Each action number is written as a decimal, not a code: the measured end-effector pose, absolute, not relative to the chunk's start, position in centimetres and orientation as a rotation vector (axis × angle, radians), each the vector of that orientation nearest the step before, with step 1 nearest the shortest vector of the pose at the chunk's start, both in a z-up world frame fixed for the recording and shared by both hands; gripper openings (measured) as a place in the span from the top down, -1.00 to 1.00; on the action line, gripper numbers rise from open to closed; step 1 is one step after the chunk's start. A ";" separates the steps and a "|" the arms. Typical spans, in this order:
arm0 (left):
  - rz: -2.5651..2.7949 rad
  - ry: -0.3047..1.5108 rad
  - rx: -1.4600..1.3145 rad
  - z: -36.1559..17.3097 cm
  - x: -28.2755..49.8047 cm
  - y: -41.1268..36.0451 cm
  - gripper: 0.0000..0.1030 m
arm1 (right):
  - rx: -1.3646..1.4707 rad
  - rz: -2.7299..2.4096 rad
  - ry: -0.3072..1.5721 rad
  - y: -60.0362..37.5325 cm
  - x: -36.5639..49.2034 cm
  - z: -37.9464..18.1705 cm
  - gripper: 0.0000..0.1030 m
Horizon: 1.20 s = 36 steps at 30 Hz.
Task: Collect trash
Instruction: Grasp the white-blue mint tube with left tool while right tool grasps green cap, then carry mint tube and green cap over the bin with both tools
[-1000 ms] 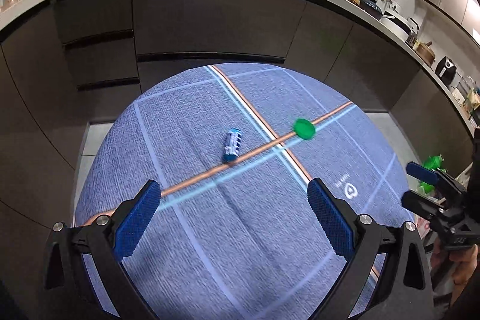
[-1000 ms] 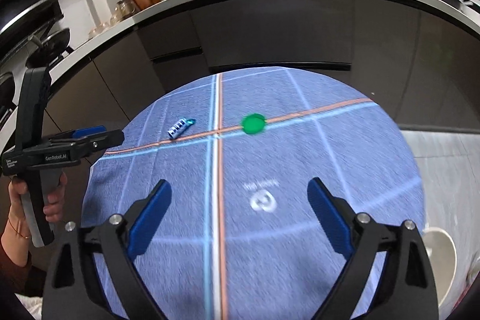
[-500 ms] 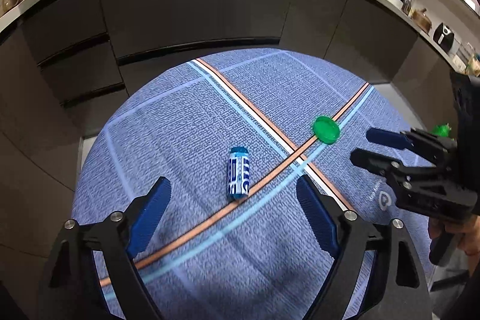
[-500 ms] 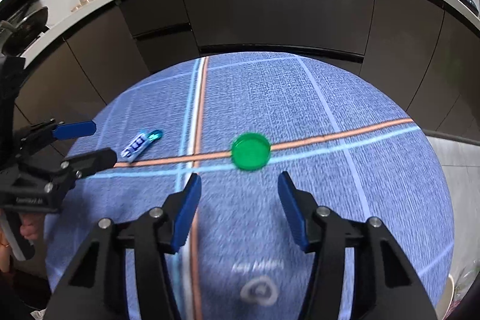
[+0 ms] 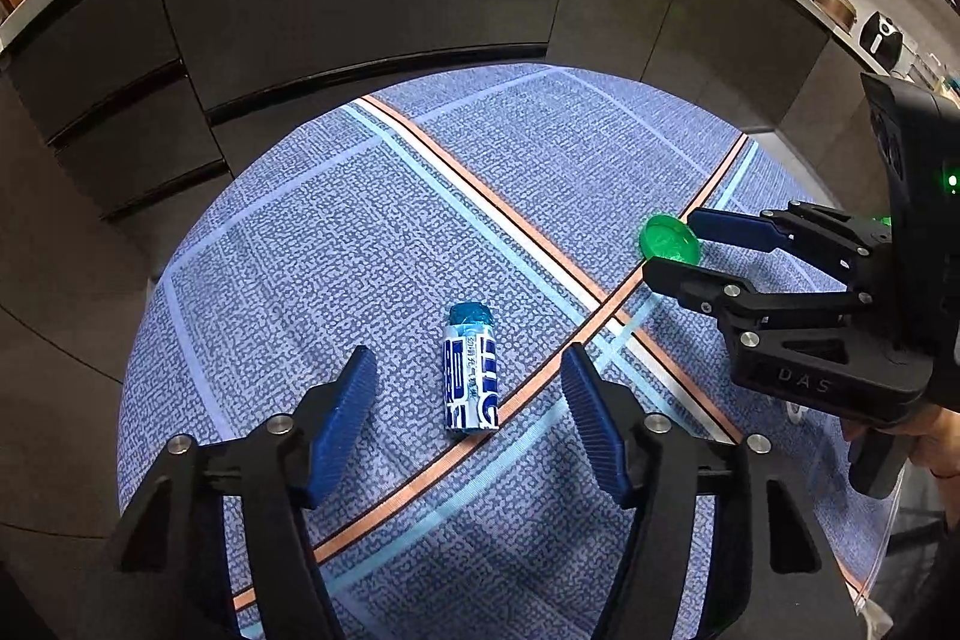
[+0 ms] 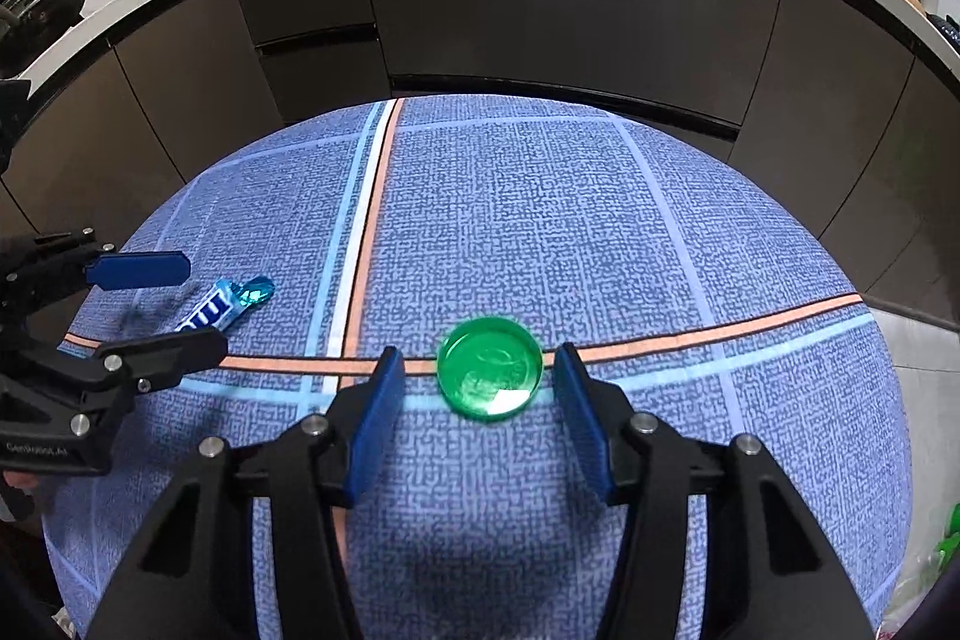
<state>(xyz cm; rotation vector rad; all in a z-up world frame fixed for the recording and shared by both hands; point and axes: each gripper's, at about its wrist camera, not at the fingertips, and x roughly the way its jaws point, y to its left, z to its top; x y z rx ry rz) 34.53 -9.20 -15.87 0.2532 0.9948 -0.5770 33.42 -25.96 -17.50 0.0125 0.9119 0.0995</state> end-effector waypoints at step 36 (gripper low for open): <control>-0.561 0.968 0.199 -11.8 29.8 -9.7 0.72 | 0.066 0.128 0.800 -25.9 21.7 -12.2 0.28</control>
